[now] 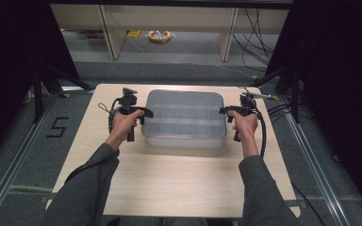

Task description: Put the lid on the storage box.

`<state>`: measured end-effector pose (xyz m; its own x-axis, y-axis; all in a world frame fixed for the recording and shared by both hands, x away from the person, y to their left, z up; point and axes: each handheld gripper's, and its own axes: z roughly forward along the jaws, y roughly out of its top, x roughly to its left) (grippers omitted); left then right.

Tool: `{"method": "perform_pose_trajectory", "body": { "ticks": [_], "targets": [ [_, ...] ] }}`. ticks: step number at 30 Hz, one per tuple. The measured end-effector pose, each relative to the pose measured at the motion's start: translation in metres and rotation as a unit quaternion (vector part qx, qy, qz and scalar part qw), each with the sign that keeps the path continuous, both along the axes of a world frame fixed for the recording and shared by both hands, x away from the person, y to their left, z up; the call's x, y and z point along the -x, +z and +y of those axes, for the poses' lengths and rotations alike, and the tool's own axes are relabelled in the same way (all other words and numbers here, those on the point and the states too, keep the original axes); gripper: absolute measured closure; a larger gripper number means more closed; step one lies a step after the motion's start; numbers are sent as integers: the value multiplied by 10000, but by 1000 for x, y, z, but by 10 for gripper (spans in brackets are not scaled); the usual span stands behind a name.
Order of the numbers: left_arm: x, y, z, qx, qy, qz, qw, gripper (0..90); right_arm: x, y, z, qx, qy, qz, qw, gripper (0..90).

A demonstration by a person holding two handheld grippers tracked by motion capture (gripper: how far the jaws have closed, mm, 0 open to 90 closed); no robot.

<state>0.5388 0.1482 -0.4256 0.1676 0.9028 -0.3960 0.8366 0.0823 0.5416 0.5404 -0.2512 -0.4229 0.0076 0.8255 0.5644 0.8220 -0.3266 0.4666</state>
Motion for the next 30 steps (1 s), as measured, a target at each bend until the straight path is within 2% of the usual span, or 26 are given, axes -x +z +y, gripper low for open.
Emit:
{"method": "perform_pose_trajectory", "body": {
  "ticks": [1, 2, 4, 5, 6, 7, 8, 9, 10, 11, 12, 14, 16, 17, 19, 20, 24, 25, 28, 29, 30],
  "targets": [
    [0, 0, -1, -26, 5, -4, 10000, 504, 0, 0, -1, 134, -5, -155, 9998, 551],
    [0, 1, -3, -73, 69, -64, 9999, 499, 1, 1, -2, -1, 58, -218, 9997, 552],
    [0, 1, -4, -66, 106, -69, 9999, 495, 1, 2, -2, 75, -7, -155, 9999, 552],
    [1, 1, -4, -77, 103, -86, 9999, 493, 1, 2, -4, -125, 22, -313, 9994, 568],
    [2, 2, -6, -164, 32, -86, 9998, 493, 1, 3, -4, -95, 29, -256, 9996, 568],
    [2, 2, -6, -164, 32, -86, 9998, 486, 1, 3, -4, -95, 29, -256, 9996, 568],
    [2, 2, -5, -208, -83, -28, 9997, 486, 1, 2, -4, -58, -6, -287, 9996, 567],
    [3, 2, -5, -192, -79, -60, 9998, 480, 0, 0, -4, 32, -55, -310, 9995, 564],
    [2, 2, -5, -138, 15, -72, 9999, 480, 1, 0, -5, -131, -97, -353, 9992, 567],
    [2, 3, -6, -80, 47, -113, 9999, 479, 1, 0, -5, -142, -124, -462, 9988, 634],
    [2, 3, -6, -80, 47, -113, 9999, 481, 2, 1, -6, -439, -18, -610, 9972, 618],
    [2, 5, -8, -127, 25, -184, 9997, 477, 2, 1, -5, -516, -5, -636, 9966, 619],
    [2, 6, -9, -135, 35, -182, 9997, 473, 1, 5, 1, -90, -41, -464, 9989, 583],
    [2, 6, -8, -3, 165, -123, 9998, 466, 0, 5, 1, 6, -22, -479, 9989, 583],
    [2, 6, -7, 4, 161, -143, 9998, 463, 1, 6, 4, 36, -89, -417, 9991, 578],
    [1, 4, -7, -2, 150, -103, 9998, 469, 0, 5, -1, 490, 94, -471, 9976, 562],
    [0, 5, -5, -99, 169, -151, 9997, 454, 1, 3, -5, 472, 61, -514, 9975, 560],
    [0, 4, -4, -99, 223, -154, 9996, 454, 2, 5, -3, 287, -137, -292, 9991, 557],
    [-2, 2, 0, -84, 305, -85, 9995, 434, 3, 2, -9, 297, -107, -300, 9990, 554],
    [-3, 1, 1, -63, 315, -52, 9995, 429, 3, 1, -9, 170, -156, -283, 9993, 554],
    [-3, -1, 1, -44, 332, -34, 9994, 423, 3, 1, -10, 202, -138, -257, 9994, 553]
  ]
}}
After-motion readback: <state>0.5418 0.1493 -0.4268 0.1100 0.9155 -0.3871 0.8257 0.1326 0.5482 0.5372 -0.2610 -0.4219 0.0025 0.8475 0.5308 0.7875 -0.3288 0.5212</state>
